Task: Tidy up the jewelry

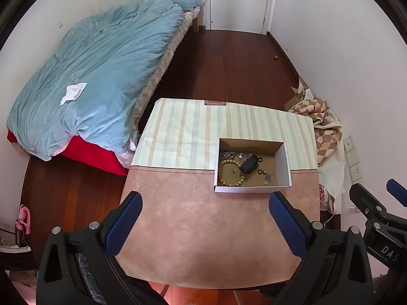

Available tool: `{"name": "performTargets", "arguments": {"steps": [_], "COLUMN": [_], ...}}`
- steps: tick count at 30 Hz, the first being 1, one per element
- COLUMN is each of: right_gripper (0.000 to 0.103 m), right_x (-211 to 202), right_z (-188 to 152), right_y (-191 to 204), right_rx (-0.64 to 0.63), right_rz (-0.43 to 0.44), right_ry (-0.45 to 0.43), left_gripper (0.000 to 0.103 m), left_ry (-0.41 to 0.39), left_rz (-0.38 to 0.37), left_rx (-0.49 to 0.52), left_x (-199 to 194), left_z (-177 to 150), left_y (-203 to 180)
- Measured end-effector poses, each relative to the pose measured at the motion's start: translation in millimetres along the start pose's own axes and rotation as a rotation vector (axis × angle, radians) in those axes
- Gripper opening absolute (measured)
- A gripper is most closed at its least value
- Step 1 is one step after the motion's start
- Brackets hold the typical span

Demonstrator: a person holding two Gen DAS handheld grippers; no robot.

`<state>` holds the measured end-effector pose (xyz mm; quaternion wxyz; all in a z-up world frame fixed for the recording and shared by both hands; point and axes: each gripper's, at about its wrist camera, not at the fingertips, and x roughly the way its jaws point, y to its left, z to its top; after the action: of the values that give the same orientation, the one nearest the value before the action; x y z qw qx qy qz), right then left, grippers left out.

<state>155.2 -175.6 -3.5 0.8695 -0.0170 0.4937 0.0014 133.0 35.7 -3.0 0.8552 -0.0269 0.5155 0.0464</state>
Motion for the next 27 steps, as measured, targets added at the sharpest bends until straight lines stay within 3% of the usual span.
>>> {"name": "performTargets", "arguments": {"steps": [27], "right_gripper": [0.103], "right_x": [-4.5], "right_z": [-6.1], "right_y": [1.3], "right_rx": [-0.006], "right_rz": [0.003], "right_ry": [0.005], "left_gripper": [0.102], "left_ry": [-0.001], "left_rz": [0.009], "left_rx": [0.004], "left_x": [-4.2], "left_z": [-7.1], "left_y": [5.3]}}
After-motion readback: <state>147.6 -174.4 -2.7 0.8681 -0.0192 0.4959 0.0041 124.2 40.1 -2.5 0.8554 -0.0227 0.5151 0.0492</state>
